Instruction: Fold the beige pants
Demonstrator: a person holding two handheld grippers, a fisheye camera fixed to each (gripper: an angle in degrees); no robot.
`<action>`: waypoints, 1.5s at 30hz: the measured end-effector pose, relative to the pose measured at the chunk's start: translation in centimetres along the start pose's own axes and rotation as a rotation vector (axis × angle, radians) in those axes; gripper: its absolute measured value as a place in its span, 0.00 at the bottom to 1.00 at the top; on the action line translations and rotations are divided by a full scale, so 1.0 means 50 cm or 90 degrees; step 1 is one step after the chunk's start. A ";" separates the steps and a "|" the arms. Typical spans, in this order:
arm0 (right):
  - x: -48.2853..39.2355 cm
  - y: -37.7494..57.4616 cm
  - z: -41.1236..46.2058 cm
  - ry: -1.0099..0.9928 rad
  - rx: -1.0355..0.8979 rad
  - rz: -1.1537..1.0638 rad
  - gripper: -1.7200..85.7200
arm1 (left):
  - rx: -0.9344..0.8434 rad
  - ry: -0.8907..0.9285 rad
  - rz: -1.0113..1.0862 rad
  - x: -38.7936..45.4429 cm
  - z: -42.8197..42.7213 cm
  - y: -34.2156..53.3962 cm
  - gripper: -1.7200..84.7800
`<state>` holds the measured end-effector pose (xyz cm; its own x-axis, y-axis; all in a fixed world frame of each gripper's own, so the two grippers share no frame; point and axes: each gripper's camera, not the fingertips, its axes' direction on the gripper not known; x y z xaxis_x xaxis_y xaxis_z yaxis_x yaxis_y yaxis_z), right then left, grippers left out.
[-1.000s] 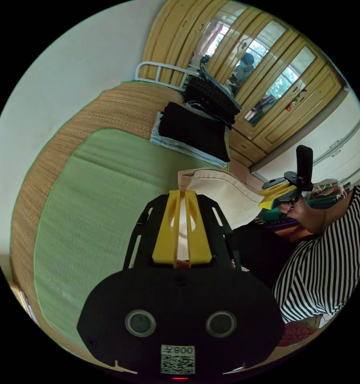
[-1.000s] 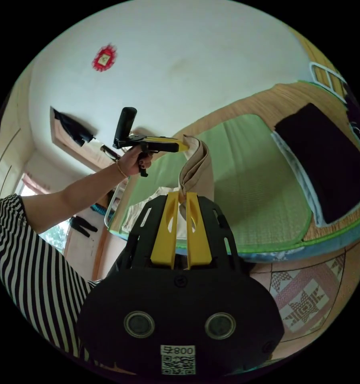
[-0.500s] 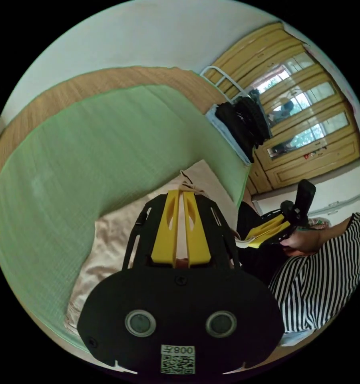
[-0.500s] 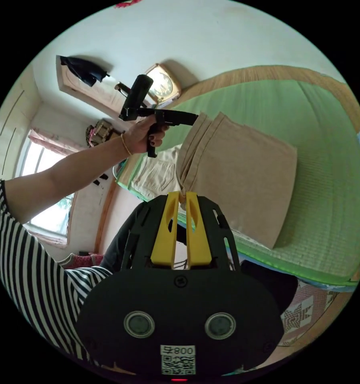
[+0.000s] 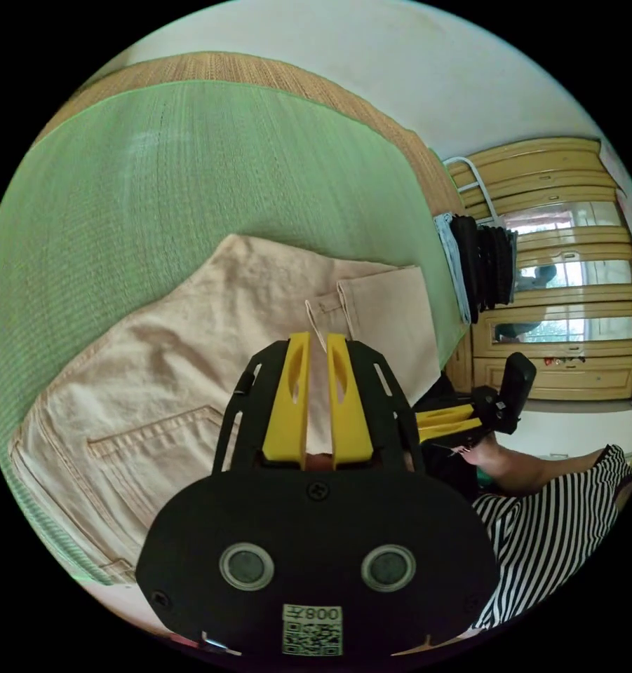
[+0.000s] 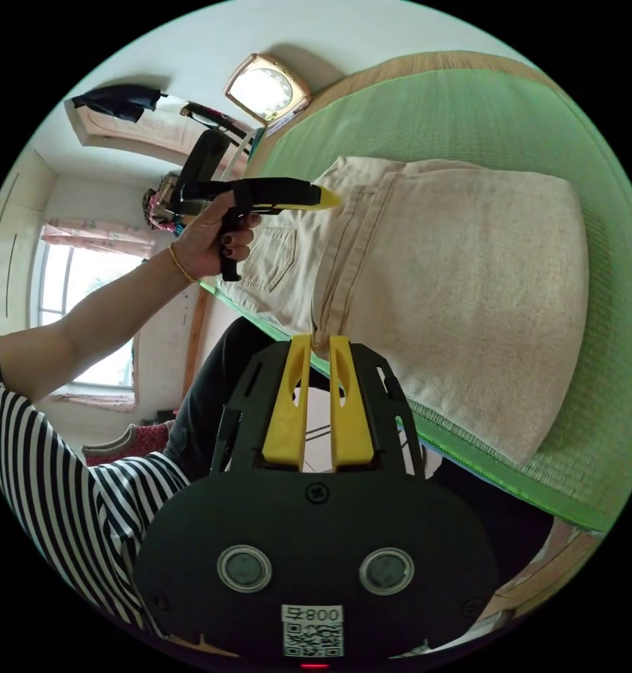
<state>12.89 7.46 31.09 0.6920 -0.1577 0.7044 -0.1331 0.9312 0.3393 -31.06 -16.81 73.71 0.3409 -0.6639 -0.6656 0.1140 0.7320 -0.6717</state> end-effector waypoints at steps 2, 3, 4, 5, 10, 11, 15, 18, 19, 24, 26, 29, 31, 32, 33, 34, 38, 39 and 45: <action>-0.009 0.000 0.011 0.024 -0.001 -0.006 0.08 | -0.007 0.015 -0.012 -0.010 -0.018 0.010 0.08; -0.016 0.000 0.014 0.050 0.003 -0.007 0.09 | -0.005 0.019 -0.018 -0.013 -0.023 0.012 0.08; -0.025 -0.002 0.015 0.069 0.010 -0.013 0.09 | -0.005 0.025 -0.029 -0.021 -0.035 0.015 0.08; -0.029 -0.004 0.015 0.079 0.018 -0.016 0.09 | -0.007 0.027 -0.038 -0.028 -0.047 0.018 0.08; -0.063 -0.059 0.055 0.155 0.047 -0.040 0.11 | -0.013 0.028 -0.044 -0.045 -0.097 0.030 0.06; -0.066 -0.065 0.063 0.164 0.050 -0.041 0.11 | -0.018 0.022 -0.039 -0.047 -0.108 0.034 0.06; -0.076 -0.111 0.180 0.264 -0.001 -0.058 0.12 | -0.021 0.025 -0.030 -0.052 -0.137 0.045 0.05; -0.072 -0.117 0.269 0.346 -0.051 -0.076 0.12 | -0.021 0.025 -0.026 -0.056 -0.158 0.058 0.05; -0.079 -0.114 0.281 0.366 -0.058 -0.087 0.11 | -0.022 0.021 -0.021 -0.056 -0.166 0.063 0.05; -0.053 -0.101 0.263 0.300 -0.044 -0.068 0.06 | -0.027 -0.005 0.001 -0.054 -0.190 0.084 0.04; -0.032 -0.090 0.236 0.266 -0.027 -0.051 0.05 | -0.025 -0.007 0.005 -0.055 -0.198 0.095 0.04; -0.013 -0.061 0.170 0.188 0.037 -0.037 0.04 | -0.011 -0.004 0.004 -0.055 -0.206 0.109 0.04; -0.017 -0.043 0.134 0.143 0.073 -0.049 0.04 | -0.007 0.000 0.004 -0.056 -0.207 0.115 0.04; -0.019 -0.042 0.133 0.137 0.072 -0.054 0.04 | -0.011 -0.005 0.004 -0.056 -0.205 0.118 0.04; -0.025 -0.041 0.140 0.130 0.069 -0.069 0.04 | -0.016 -0.010 0.004 -0.056 -0.202 0.120 0.04; -0.027 -0.043 0.161 0.133 0.056 -0.081 0.04 | -0.020 -0.019 0.001 -0.056 -0.197 0.125 0.04; 0.000 -0.054 0.232 0.163 0.007 -0.077 0.04 | 0.023 -0.041 -0.038 -0.062 -0.203 0.162 0.03; 0.022 -0.056 0.247 0.153 -0.004 -0.053 0.04 | 0.032 -0.044 -0.044 -0.063 -0.206 0.169 0.03; 0.094 -0.042 0.258 0.105 -0.011 -0.007 0.04 | 0.060 0.034 0.015 -0.023 -0.175 0.229 0.02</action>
<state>7.29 0.52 41.73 0.8007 -0.1137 0.5882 -0.1132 0.9354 0.3349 -38.29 -9.00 63.92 0.2946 -0.6515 -0.6992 0.1943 0.7572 -0.6236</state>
